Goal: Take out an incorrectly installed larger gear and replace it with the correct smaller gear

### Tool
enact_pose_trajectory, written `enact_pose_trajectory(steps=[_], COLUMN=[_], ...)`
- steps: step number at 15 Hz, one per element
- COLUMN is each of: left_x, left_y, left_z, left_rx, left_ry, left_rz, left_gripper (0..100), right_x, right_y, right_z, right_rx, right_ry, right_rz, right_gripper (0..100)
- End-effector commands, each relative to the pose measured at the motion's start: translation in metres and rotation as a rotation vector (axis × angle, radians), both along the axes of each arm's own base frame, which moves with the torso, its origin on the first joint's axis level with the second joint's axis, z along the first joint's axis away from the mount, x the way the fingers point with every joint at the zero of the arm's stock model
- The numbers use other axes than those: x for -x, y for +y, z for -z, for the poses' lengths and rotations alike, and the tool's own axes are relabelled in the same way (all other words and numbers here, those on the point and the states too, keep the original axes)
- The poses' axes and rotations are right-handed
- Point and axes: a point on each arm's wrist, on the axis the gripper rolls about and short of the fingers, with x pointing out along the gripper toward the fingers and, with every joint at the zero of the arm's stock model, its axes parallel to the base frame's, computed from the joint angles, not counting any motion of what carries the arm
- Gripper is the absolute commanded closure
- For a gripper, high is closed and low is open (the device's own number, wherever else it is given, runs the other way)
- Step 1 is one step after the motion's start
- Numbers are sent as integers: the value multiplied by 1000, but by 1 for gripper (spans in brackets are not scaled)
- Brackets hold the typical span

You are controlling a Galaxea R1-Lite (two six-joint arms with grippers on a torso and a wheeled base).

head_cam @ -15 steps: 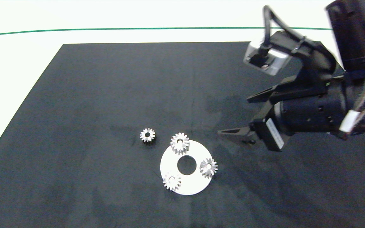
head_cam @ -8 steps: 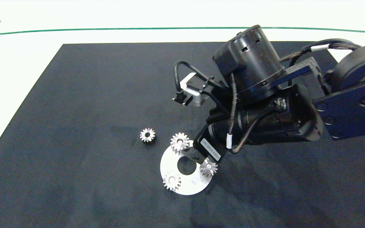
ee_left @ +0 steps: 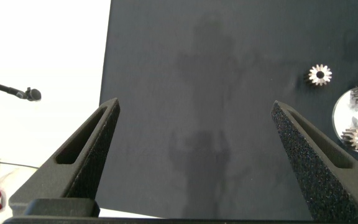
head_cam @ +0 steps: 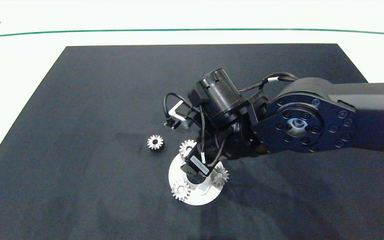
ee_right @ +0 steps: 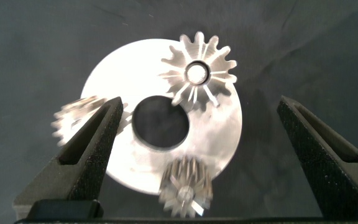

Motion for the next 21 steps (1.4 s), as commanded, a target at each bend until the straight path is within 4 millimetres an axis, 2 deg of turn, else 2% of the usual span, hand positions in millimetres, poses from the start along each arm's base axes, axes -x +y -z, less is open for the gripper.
enact_pose_trajectory(steps=[1, 11, 15, 21], left_x=[1, 4, 4, 4], left_y=[0, 0, 0, 0], left_z=[1, 1, 1, 2], left_rx=[-4, -15, -15, -15], left_ry=[3, 0, -1, 2], left_rz=[0, 4, 6, 6], left_gripper=[0, 0, 0, 0], right_x=[-11, -17, -18, -20], right_y=[5, 10, 9, 6], right_z=[13, 18, 29, 27], right_rx=[9, -28, -27, -31], right_ry=[5, -21, -24, -30], right_rz=[13, 14, 18, 25], right_gripper=[5, 26, 33, 45])
